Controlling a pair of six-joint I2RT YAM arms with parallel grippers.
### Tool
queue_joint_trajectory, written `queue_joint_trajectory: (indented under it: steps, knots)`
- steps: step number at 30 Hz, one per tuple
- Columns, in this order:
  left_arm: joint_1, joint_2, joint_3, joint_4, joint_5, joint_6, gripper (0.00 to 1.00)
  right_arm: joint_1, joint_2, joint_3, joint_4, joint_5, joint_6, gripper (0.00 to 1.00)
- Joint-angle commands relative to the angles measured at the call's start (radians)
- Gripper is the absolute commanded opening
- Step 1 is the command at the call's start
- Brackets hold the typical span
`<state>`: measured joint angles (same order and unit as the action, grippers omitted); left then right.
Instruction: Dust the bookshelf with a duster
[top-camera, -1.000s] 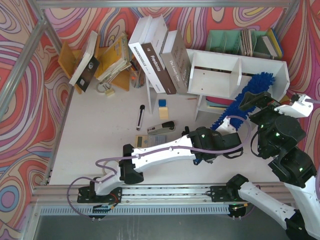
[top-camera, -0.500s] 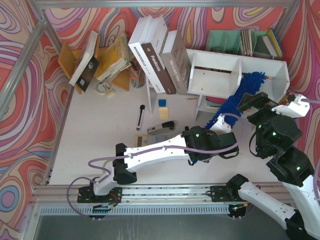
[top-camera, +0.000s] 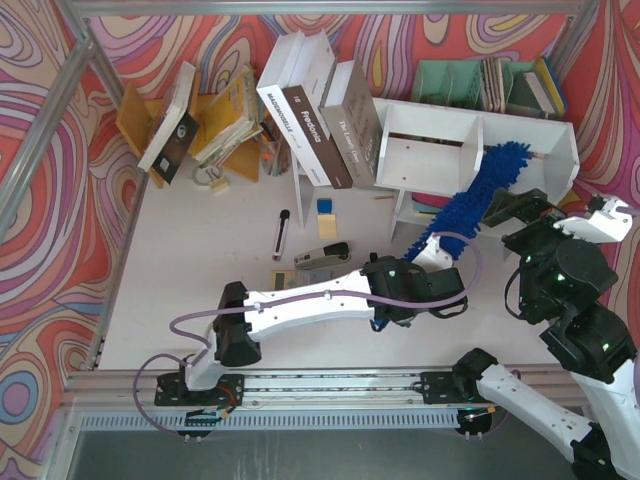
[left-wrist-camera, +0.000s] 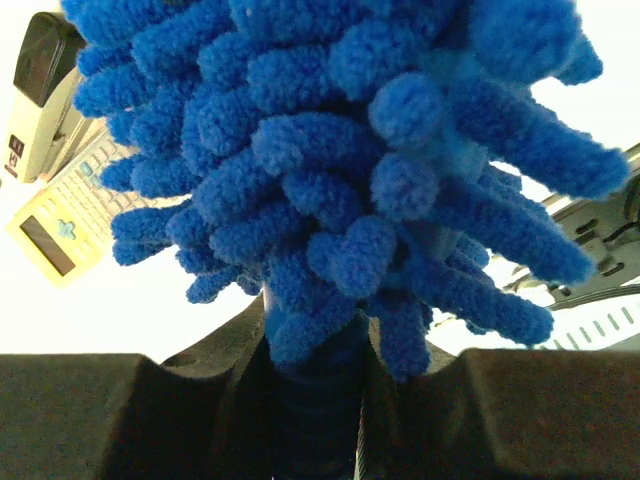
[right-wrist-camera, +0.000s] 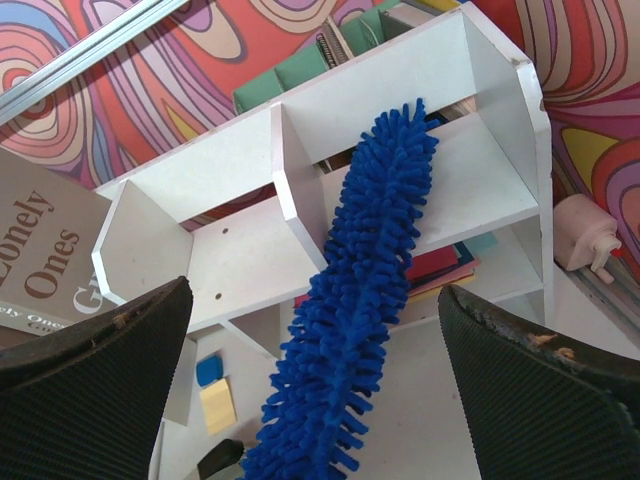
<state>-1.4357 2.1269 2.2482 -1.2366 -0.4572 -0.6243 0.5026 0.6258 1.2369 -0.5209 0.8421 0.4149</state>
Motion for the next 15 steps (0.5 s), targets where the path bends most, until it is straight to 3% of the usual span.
queue_joint_trajectory:
  steps: [1,10,15]
  knots:
    - [0.018,-0.121,-0.114,0.044,-0.046,-0.032,0.0,-0.004,-0.003,0.013,0.024,0.029,-0.021,0.99]
    - [-0.025,-0.233,-0.259,0.102,-0.041,0.05,0.0,-0.004,0.003,0.009,0.029,0.032,-0.022,0.99]
    - [-0.05,-0.404,-0.491,0.266,-0.009,0.078,0.0,-0.004,0.005,0.006,0.035,0.031,-0.034,0.99]
